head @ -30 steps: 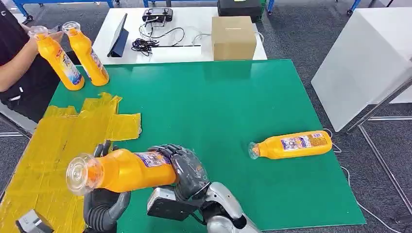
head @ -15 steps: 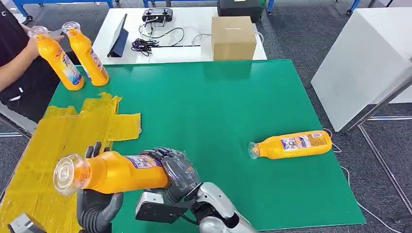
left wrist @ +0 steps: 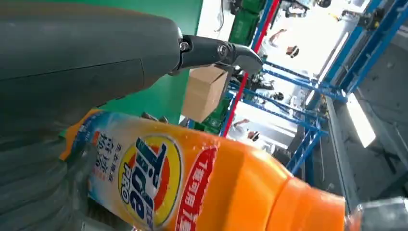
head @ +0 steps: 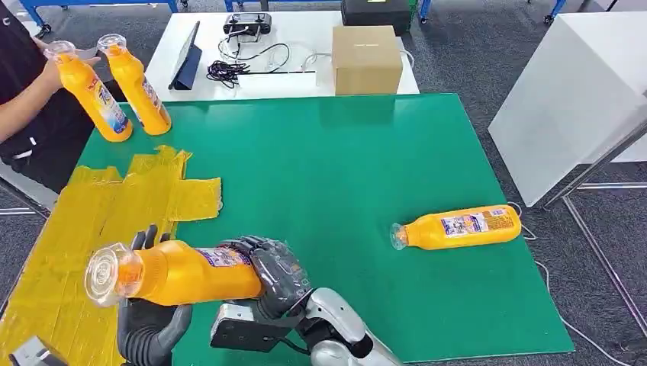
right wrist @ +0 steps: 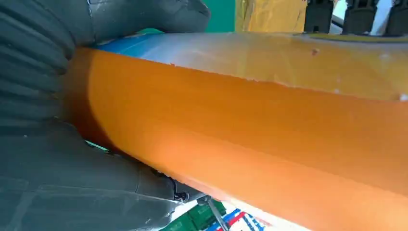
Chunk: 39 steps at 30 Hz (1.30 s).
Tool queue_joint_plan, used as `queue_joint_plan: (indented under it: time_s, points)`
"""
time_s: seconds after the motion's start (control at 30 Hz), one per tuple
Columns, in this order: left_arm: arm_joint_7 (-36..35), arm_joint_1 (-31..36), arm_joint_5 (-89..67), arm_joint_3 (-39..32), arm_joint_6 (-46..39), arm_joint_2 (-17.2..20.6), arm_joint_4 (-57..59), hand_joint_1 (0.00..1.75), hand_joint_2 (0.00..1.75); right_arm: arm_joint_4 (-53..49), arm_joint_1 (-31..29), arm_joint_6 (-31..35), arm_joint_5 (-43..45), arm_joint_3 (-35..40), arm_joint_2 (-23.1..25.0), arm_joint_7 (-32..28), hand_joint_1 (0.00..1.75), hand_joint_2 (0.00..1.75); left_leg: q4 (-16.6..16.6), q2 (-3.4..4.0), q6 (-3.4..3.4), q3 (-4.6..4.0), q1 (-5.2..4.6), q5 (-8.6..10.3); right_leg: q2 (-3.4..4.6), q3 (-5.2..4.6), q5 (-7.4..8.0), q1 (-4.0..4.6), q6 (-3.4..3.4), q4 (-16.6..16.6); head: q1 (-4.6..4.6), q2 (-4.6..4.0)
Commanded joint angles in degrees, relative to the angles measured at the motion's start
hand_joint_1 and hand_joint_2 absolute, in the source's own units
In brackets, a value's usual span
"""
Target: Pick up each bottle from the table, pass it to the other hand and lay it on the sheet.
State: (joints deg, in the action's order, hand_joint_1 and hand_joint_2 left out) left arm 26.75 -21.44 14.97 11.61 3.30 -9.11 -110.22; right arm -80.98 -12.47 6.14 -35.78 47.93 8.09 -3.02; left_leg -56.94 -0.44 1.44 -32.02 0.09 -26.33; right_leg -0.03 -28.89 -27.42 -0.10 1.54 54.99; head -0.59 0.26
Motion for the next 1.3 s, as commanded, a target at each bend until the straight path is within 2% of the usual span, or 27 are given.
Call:
queue_joint_plan:
  time_s: [0.03,0.17,0.2,0.23,0.5,0.6,0.67,0.7,0.73,0.8,1.17,1.23,1.3]
  points:
    - [-0.72,1.57,-0.62,0.96,3.49,1.37,1.19,0.00,1.75,6.02,-1.27,-1.15,-0.28,0.66,-0.96,0.95,1.75,1.75,0.08,-0.01,-0.06,0.19,0.07,0.01,-0.04,0.24,0.03,0.07,0.00,-0.15,0.00,0.00]
    - [-1.45,1.23,-0.55,1.75,7.31,2.24,1.84,0.00,1.75,11.57,-4.33,-1.78,-1.14,3.20,-1.14,1.20,1.75,1.75,0.14,0.09,-0.08,0.31,0.09,0.02,0.04,0.33,0.07,0.09,0.01,-0.23,0.00,0.00]
    - [-1.60,1.14,-0.60,1.94,7.95,2.55,1.95,0.00,1.75,12.17,-4.71,-1.75,-1.67,3.85,-1.02,0.97,1.75,1.75,0.09,0.08,-0.03,0.12,0.01,0.02,0.06,0.11,0.05,0.01,0.00,-0.10,-0.02,0.00]
    - [-2.34,0.83,-0.28,2.01,9.38,1.86,1.68,0.00,1.75,12.81,-5.18,-1.98,-1.79,4.66,-0.89,0.90,1.75,1.75,0.12,0.14,-0.06,0.22,0.04,0.01,0.11,0.21,0.06,0.04,0.00,-0.15,0.00,0.00]
    - [-3.70,0.47,4.06,6.38,15.78,4.76,2.33,0.00,1.75,13.63,-7.05,-2.25,-2.51,6.41,-0.39,1.18,1.75,1.75,0.09,0.05,-0.07,0.21,0.04,0.00,0.01,0.23,0.02,0.04,0.01,-0.13,0.00,0.00]
    - [-3.08,1.29,2.98,7.15,14.23,6.52,3.21,0.00,1.75,13.01,-7.44,-2.05,-3.18,6.70,-0.13,1.59,1.75,1.75,0.08,0.00,-0.04,0.10,0.00,0.03,-0.02,0.10,0.02,0.00,0.01,-0.07,0.02,0.00]
    - [-2.87,1.18,0.96,6.77,11.71,6.30,2.87,0.00,1.75,11.67,-7.48,-1.38,-5.04,7.14,-0.50,3.00,1.75,1.75,0.08,-0.02,-0.05,0.11,0.01,0.03,-0.05,0.13,0.02,0.01,0.01,-0.09,0.00,0.00]
    - [-2.93,0.94,-0.91,6.52,9.65,5.97,2.22,1.57,1.75,10.71,-7.05,-1.83,-4.28,6.93,-0.87,3.13,1.75,1.75,0.05,0.00,-0.03,0.05,-0.01,0.03,-0.02,0.04,0.02,-0.01,0.01,-0.04,-0.02,0.00]
    - [-2.75,0.88,-1.72,6.45,8.91,5.83,1.87,1.75,1.75,10.39,-6.99,-1.93,-4.28,7.03,-1.07,3.22,1.75,1.75,0.04,0.04,-0.06,0.12,0.04,0.01,0.01,0.14,0.03,0.04,0.01,-0.08,0.00,0.00]
    - [-3.01,0.75,-4.01,6.09,6.45,5.33,0.91,1.75,1.75,9.42,-6.80,-2.16,-4.38,7.20,-1.56,3.60,1.75,1.75,0.03,0.01,-0.03,0.04,0.00,0.02,-0.02,0.05,0.02,0.00,0.02,-0.04,0.00,0.00]
    - [-2.84,0.94,-6.11,5.42,4.56,4.78,0.87,1.75,1.75,9.05,-7.04,-2.51,-4.23,7.17,-1.62,4.12,1.75,1.75,0.01,0.04,-0.09,0.20,0.10,-0.04,-0.01,0.26,0.00,0.10,0.01,-0.10,0.00,0.00]
    - [-2.82,0.91,-5.95,5.03,4.49,4.56,0.93,1.75,1.75,9.11,-7.13,-2.63,-4.16,7.15,-1.61,4.22,1.75,1.75,0.02,0.00,-0.03,0.03,0.01,0.02,-0.02,0.03,0.01,0.01,0.01,-0.03,0.00,0.00]
    - [-2.69,0.79,-5.70,4.34,4.34,4.24,0.85,1.75,1.75,8.97,-6.99,-2.46,-4.10,6.87,-1.71,4.46,1.68,1.75,0.02,0.01,-0.04,0.06,0.02,0.01,-0.01,0.08,0.01,0.02,0.01,-0.04,0.00,0.00]
